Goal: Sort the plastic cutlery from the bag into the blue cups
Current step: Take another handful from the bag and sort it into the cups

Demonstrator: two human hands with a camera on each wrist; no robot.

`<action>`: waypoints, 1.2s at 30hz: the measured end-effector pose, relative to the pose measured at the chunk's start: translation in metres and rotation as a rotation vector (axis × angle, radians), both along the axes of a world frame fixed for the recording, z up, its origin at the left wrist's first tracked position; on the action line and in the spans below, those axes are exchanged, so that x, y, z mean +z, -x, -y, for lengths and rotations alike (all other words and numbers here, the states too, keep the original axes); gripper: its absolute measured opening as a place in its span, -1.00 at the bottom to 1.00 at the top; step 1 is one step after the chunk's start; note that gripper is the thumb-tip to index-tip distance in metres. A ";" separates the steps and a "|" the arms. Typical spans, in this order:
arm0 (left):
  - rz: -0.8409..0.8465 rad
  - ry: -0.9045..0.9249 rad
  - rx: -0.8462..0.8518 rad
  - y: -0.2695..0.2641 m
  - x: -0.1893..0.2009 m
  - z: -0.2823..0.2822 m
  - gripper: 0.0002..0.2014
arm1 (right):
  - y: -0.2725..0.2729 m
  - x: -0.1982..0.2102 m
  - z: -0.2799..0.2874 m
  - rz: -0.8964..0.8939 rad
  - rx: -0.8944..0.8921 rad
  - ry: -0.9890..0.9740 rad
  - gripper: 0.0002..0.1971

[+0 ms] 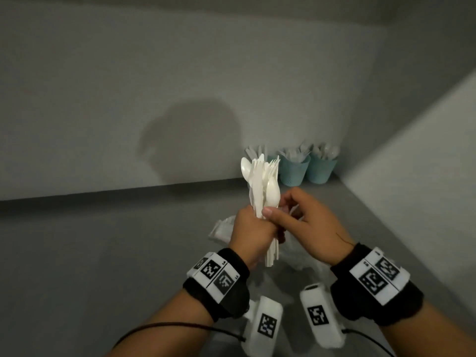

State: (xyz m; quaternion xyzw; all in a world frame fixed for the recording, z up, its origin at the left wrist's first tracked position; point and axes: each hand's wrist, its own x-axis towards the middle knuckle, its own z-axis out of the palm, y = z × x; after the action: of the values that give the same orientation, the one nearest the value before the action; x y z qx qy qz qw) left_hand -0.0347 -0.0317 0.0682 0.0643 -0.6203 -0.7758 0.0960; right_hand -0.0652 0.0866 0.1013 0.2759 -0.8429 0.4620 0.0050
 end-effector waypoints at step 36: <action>0.064 -0.164 -0.071 0.040 -0.016 0.002 -0.90 | 0.113 0.028 -0.055 0.435 -0.248 0.532 -0.77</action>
State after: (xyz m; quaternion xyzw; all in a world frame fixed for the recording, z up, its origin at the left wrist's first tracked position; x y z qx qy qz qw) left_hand -0.0749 -0.0334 0.0521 0.0747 -0.5594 -0.8244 0.0429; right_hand -0.1778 0.1412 0.1289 0.0561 -0.7017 0.7087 -0.0470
